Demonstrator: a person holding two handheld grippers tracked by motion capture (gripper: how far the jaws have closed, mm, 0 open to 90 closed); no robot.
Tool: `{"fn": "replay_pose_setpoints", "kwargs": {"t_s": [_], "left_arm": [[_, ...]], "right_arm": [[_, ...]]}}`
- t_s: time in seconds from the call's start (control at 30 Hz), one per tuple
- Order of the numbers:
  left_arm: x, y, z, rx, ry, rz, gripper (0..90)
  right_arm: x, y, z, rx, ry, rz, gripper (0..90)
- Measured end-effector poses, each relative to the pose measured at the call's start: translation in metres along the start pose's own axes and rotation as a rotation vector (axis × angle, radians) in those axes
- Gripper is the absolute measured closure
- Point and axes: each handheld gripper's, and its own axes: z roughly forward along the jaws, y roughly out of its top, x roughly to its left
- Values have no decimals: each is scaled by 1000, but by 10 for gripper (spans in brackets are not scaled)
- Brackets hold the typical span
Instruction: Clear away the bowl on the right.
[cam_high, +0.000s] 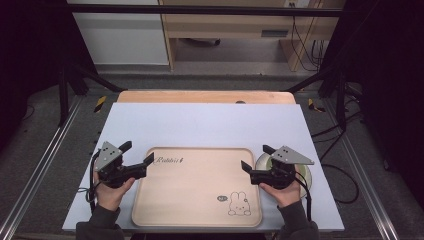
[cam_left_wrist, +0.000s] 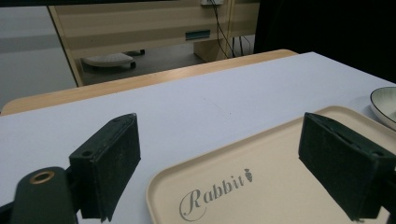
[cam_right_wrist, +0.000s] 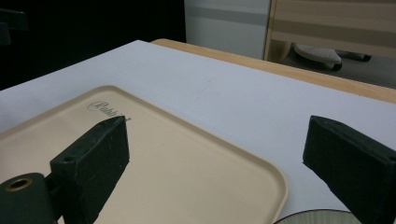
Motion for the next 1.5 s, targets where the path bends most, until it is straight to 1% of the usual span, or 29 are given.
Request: {"fn": "replay_pose_setpoints", "kwargs": {"t_s": [0.03, 0.17, 0.4, 0.57, 0.73, 0.83, 1.0, 1.17, 1.3, 1.5], "left_arm": [[0, 0, 0, 4, 0, 2, 124], [-1, -1, 1, 5, -1, 3, 125], [0, -2, 0, 3, 1, 0, 128], [-1, -4, 1, 9, 3, 4, 129], [0, -4, 0, 10, 14, 3, 130], [1, -4, 0, 10, 16, 2, 130], [1, -5, 0, 12, 17, -1, 131], [1, -5, 1, 16, 21, 2, 132], [2, -6, 1, 17, 21, -3, 133], [2, -6, 1, 16, 23, -2, 134]], "right_arm": [[0, 0, 0, 1, -1, -7, 73], [0, 0, 0, 7, -9, -8, 74], [-1, 0, -1, 4, -14, 2, 74], [-2, 1, -1, 9, -23, -3, 74], [-6, 4, -6, 6, -40, 2, 74], [-9, 4, -8, 8, -53, -6, 74], [-15, 5, -15, 6, -87, 4, 74], [-21, 5, -19, 4, -105, 8, 75], [-25, 6, -23, 8, -127, 9, 76], [-33, 6, -29, 20, -164, 28, 81]]}}
